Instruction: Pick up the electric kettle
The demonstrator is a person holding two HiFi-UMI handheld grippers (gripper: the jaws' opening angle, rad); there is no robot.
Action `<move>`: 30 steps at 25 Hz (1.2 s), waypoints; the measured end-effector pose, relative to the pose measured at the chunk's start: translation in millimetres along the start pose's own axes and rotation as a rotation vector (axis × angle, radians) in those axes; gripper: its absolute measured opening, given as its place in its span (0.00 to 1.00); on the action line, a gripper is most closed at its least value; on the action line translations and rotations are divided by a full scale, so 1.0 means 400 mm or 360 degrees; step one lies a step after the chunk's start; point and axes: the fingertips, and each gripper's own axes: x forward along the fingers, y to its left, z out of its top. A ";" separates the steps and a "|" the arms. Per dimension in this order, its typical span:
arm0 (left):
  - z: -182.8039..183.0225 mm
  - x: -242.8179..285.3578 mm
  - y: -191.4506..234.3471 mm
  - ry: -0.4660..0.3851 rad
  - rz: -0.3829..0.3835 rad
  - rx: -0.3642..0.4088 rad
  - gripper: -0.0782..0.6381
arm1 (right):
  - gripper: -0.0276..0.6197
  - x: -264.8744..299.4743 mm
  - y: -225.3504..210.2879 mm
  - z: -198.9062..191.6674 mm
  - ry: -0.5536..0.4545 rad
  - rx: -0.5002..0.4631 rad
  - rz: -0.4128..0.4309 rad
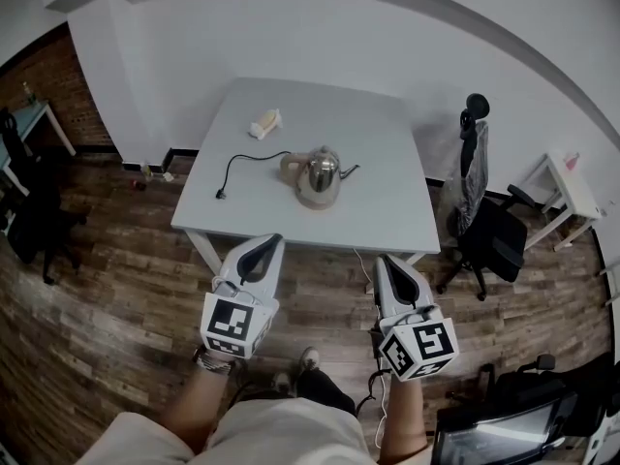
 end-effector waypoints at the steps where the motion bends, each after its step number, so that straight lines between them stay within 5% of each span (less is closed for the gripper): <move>1: -0.006 0.003 0.000 0.0005 0.0002 -0.0001 0.12 | 0.05 0.003 -0.003 -0.004 0.0005 0.0001 0.0002; 30: 0.007 0.223 0.104 0.0025 0.0159 0.0049 0.12 | 0.05 0.198 -0.191 0.020 -0.0073 0.0023 0.0082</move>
